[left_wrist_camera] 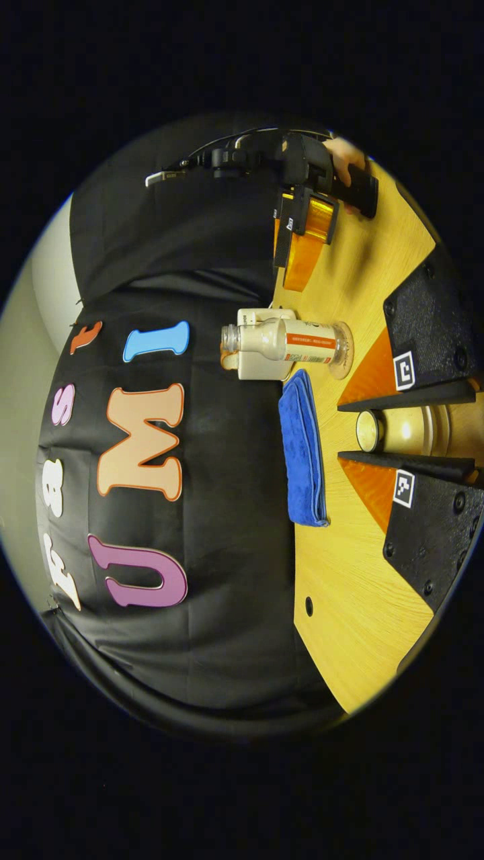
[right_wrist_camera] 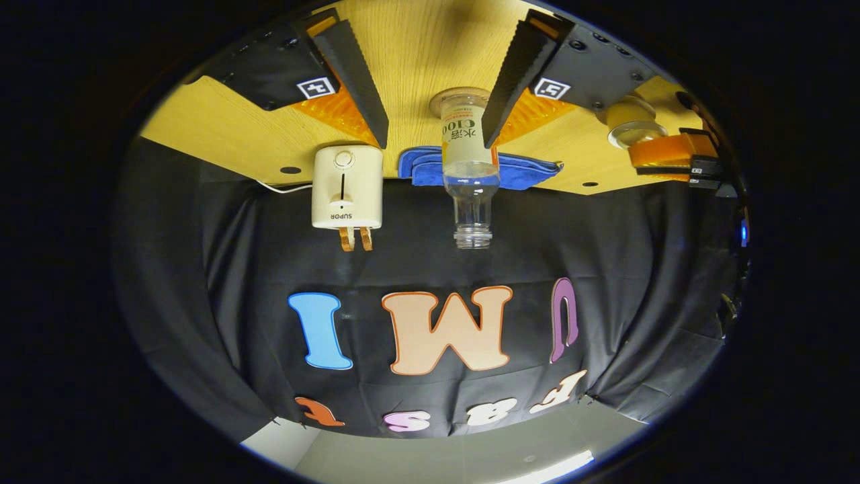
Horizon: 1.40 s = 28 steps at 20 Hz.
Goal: Open the teacup lid with one hand, grasp the water bottle and pour water into the teacup with the other hand; after pouring, place the water bottle on the coaster and then close the teacup lid.
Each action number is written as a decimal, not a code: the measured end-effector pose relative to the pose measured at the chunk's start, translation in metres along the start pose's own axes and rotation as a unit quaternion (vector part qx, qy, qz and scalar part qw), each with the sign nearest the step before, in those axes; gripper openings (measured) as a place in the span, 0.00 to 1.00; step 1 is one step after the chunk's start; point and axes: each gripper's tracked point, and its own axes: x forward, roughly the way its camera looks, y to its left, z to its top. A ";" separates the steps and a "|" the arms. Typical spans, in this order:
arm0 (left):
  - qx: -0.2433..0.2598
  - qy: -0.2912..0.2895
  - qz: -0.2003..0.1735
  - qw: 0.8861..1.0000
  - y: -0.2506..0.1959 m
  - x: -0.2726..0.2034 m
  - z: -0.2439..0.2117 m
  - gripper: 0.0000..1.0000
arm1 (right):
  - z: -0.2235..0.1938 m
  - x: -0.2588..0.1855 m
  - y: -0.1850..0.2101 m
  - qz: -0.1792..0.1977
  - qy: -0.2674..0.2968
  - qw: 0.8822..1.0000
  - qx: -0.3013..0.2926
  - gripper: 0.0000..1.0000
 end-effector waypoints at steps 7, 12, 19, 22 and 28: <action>0.011 0.025 0.012 1.000 0.004 0.002 -0.006 0.28 | 0.002 -0.014 -0.002 0.012 0.001 1.000 0.000 0.90; 0.006 0.018 0.018 1.000 0.006 -0.001 -0.005 0.34 | 0.002 -0.017 -0.002 0.012 0.001 1.000 0.000 0.91; -0.012 0.004 0.032 0.999 0.012 -0.011 -0.001 0.46 | 0.002 -0.017 -0.005 0.013 0.001 1.000 0.000 0.90; -0.014 -0.002 0.035 0.999 0.013 -0.021 0.001 0.65 | 0.003 -0.017 -0.005 0.012 0.001 1.000 0.000 0.90; -0.017 -0.028 0.080 0.996 0.036 -0.046 0.007 0.79 | 0.005 -0.019 -0.017 -0.010 0.001 1.000 -0.001 0.90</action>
